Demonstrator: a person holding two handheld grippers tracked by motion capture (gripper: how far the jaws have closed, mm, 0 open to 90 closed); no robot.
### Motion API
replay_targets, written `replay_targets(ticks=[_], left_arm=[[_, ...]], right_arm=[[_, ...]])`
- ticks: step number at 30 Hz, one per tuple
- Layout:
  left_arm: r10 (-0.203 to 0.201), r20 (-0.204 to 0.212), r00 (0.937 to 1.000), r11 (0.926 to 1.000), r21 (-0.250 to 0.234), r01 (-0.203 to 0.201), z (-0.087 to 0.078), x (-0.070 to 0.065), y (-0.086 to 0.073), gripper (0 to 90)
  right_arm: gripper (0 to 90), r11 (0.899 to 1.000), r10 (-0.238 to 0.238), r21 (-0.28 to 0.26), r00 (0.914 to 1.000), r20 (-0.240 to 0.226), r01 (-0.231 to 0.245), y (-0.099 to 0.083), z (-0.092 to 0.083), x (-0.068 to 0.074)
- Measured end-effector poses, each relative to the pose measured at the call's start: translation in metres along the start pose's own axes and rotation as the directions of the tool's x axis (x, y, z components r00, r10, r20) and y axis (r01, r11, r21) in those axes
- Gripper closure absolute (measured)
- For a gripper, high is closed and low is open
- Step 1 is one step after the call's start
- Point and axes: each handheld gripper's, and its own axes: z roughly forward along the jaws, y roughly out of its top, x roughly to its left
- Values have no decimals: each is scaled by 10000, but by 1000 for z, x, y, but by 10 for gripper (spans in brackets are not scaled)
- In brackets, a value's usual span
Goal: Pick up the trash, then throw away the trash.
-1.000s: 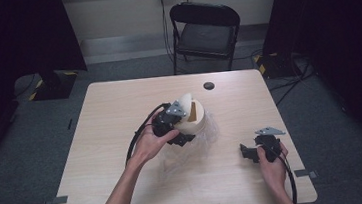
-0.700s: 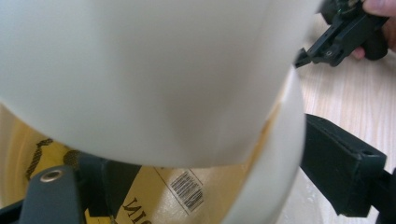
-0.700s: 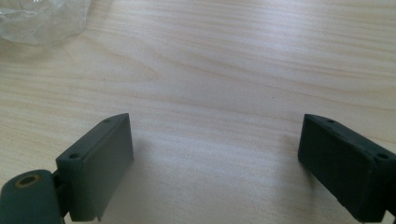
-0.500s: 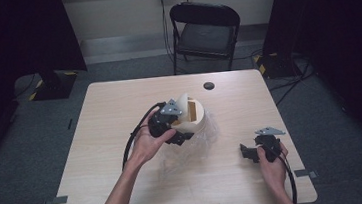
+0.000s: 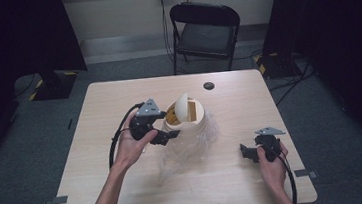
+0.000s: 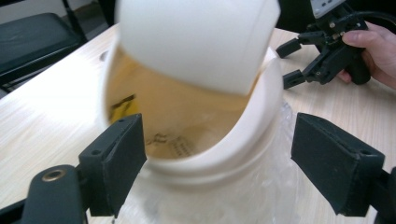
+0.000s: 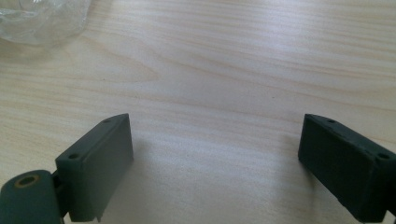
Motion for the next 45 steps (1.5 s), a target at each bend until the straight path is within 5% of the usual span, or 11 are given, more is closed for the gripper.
replay_targets(ticks=[5,17,23,27,31,34,42,43,45], left_arm=[[-615,-371,9974,9970,-483,597,-22,15,-16,170],[-1263,-1234,9843,9918,51,1279,-53,33,-63,165],[-1555,-1454,9771,9870,178,1598,-48,37,-81,170],[-1544,-1622,9746,9806,956,1712,-42,45,-92,172],[-1830,-1542,9709,9759,912,1984,-39,52,-104,170],[-2043,-1665,9646,9655,1281,2266,-31,55,-113,170],[-2085,-1796,9614,9482,2039,2437,-15,60,-129,181],[-2466,-1856,9512,9374,2033,2827,-14,60,-135,179],[-2485,-1889,9500,9366,2032,2854,-11,58,-141,191]], right_arm=[[92,10000,0,-1,10000,2,0,0,0,0],[92,10000,1,1,10000,2,-1,0,0,0],[88,10000,41,7,10000,19,-41,1,1,1],[88,10000,66,0,10000,25,-66,1,1,1],[88,10000,34,7,10000,20,-34,1,1,1],[88,10000,26,2,10000,29,-26,1,1,1],[88,10000,5,7,10000,35,-5,1,1,1],[88,10000,31,8,10000,28,-31,1,1,1],[89,10000,7,8,10000,33,-7,1,1,1]])
